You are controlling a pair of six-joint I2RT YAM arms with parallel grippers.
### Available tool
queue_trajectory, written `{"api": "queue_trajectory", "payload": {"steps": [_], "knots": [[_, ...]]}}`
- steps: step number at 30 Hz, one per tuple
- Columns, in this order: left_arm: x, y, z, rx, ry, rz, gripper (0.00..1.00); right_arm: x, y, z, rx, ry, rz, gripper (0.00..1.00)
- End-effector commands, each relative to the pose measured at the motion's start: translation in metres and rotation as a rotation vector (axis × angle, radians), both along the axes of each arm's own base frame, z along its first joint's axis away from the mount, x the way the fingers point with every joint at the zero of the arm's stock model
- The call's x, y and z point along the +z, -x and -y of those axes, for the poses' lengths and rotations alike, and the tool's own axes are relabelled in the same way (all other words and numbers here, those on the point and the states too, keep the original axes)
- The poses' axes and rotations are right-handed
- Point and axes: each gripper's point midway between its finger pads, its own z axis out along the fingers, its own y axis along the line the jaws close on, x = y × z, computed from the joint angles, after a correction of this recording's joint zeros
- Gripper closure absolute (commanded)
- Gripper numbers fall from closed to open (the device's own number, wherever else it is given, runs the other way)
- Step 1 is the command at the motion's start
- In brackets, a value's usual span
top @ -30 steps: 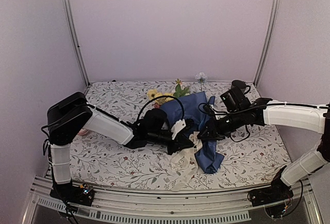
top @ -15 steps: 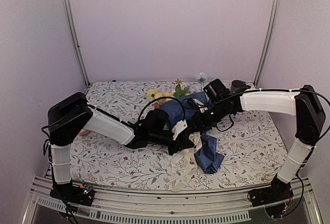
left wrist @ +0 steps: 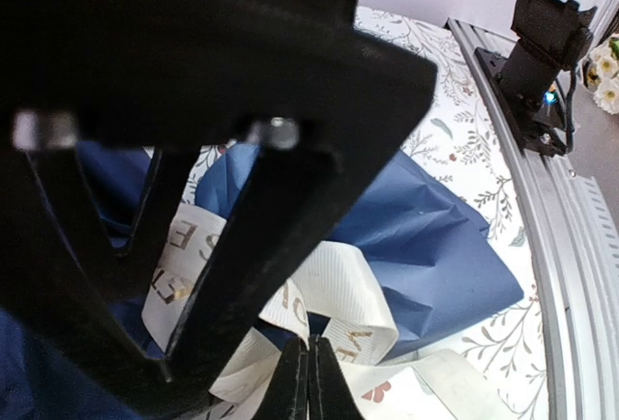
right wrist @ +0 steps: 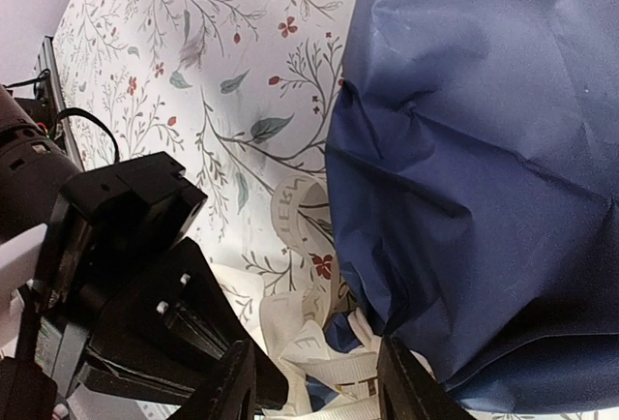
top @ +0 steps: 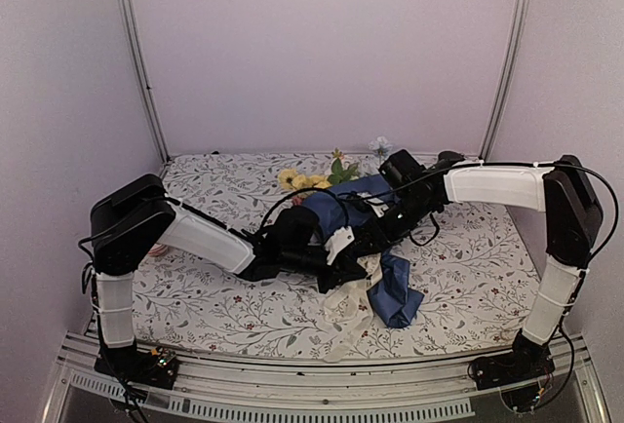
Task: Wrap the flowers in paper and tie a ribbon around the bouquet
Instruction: Cross the half-tied ribbon over the folded bouquet.
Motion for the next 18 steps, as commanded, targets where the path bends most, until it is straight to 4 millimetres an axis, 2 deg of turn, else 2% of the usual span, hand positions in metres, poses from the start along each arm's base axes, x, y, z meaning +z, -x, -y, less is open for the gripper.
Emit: {"api": "queue_trajectory", "payload": {"steps": [1,5,11,15,18], "knots": [[-0.001,0.003,0.003,-0.014,0.0,0.008,1.0,-0.008,0.003,0.008,0.06,0.054,0.031,0.55],[-0.001,0.001,0.003,-0.005,0.0,0.002,0.99,-0.008,0.002,0.008,0.07,0.056,0.047,0.57],[-0.001,-0.001,0.003,0.0,-0.003,-0.001,1.0,-0.014,0.0,0.005,0.069,0.047,0.039,0.82],[-0.002,0.0,0.003,-0.001,-0.005,-0.003,1.0,-0.007,-0.001,0.003,0.066,0.029,0.054,0.99],[-0.001,-0.001,0.003,-0.001,-0.003,0.0,1.0,0.001,-0.002,0.0,0.062,0.002,0.064,1.0]]}}
